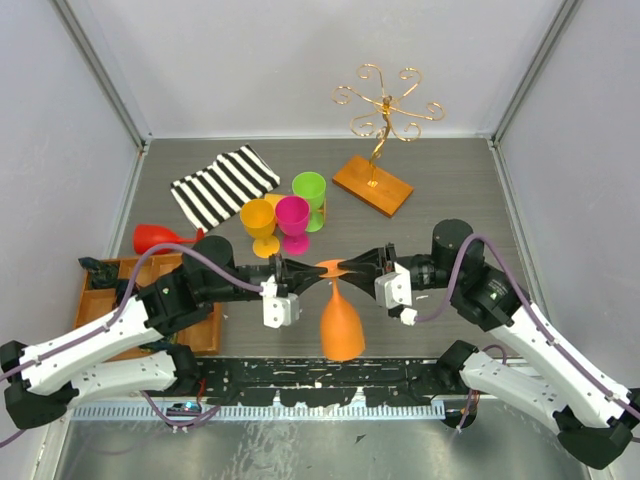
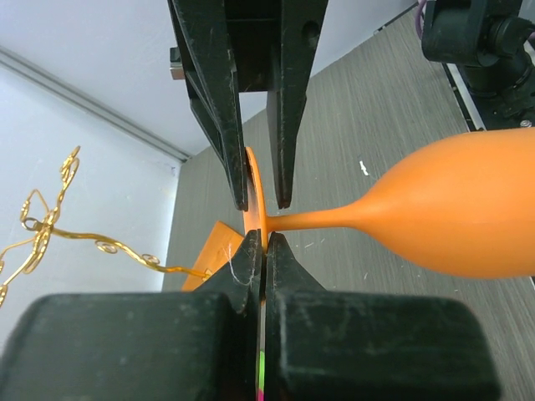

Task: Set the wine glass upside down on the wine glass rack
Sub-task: Adjust the wine glass.

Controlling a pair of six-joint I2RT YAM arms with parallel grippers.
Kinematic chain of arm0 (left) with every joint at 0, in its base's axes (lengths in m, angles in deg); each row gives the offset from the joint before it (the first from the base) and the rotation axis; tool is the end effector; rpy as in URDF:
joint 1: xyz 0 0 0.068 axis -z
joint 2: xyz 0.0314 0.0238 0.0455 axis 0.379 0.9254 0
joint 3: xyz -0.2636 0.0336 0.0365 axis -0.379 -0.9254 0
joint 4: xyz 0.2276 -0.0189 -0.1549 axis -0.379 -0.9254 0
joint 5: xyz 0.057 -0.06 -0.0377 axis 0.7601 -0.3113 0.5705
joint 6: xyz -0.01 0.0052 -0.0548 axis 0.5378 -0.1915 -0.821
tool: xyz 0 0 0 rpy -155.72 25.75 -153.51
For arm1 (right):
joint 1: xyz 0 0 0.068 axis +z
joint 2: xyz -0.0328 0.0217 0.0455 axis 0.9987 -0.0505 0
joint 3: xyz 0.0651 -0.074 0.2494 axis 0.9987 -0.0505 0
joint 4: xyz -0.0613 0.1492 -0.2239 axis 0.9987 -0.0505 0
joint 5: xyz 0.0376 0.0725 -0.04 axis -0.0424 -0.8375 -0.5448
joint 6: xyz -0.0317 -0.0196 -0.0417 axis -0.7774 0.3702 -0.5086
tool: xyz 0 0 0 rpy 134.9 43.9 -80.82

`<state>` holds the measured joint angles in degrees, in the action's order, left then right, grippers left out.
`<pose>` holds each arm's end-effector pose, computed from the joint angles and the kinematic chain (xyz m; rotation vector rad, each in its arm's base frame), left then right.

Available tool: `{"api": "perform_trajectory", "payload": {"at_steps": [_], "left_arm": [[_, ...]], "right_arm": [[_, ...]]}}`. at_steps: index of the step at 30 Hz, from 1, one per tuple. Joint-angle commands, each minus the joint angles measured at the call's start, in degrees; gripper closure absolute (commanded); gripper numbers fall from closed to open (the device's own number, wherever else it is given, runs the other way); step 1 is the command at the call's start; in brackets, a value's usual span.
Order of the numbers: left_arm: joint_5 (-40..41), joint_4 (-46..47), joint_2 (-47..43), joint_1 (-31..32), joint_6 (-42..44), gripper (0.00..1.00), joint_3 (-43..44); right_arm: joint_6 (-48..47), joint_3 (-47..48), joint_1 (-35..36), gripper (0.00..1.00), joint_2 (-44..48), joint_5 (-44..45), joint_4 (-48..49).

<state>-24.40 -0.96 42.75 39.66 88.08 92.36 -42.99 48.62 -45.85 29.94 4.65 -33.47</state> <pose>0.0923 -0.2050 0.3675 1.5324 0.7506 -0.5511 0.1168 0.1405 0.3724 -1.6250 0.6179 0.5349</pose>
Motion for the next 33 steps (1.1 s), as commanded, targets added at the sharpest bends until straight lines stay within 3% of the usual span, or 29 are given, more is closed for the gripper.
{"api": "perform_trajectory", "payload": {"at_steps": [1, 5, 12, 17, 25, 29, 30, 31, 33], "left_arm": [[2.2, 2.2, -1.7, 0.1, 1.3, 1.0, -1.1], [4.6, 1.6, -1.8, 0.1, 2.5, 1.0, -1.1], [6.4, 0.6, -1.9, 0.1, 3.9, 1.0, -1.3], [7.0, 0.4, -1.8, 0.1, 6.6, 1.0, -1.7], [7.9, 0.1, -1.5, 0.1, 7.2, 1.0, -1.9], [8.0, -0.1, -1.4, 0.1, 7.5, 1.0, -1.9], [8.1, -0.1, -1.4, 0.1, 7.5, 1.0, -1.9], [8.1, -0.1, -1.4, 0.1, 7.5, 1.0, -1.9], [8.3, -0.1, -1.5, 0.1, 7.6, 1.0, -1.9]], "right_arm": [[3.5, 0.8, 0.3, 0.69, 2.8, 2.6, 2.2], [11.6, -1.8, 0.4, 0.65, 6.8, 10.0, 4.2], [42.8, -8.6, 0.3, 0.52, 15.1, 33.7, 12.9], [59.7, -8.3, 0.3, 0.48, 17.3, 44.5, 8.9], [74.0, -0.9, 0.3, 0.43, 12.2, 54.2, -2.7], [75.0, 3.0, 0.3, 0.25, 6.9, 51.8, -9.6], [74.3, 3.5, 0.4, 0.08, 5.8, 49.6, -10.5], [73.7, 4.0, 0.4, 0.01, 4.5, 47.8, -11.2], [74.1, 4.5, 0.3, 0.0, 2.7, 46.6, -12.5]]}}
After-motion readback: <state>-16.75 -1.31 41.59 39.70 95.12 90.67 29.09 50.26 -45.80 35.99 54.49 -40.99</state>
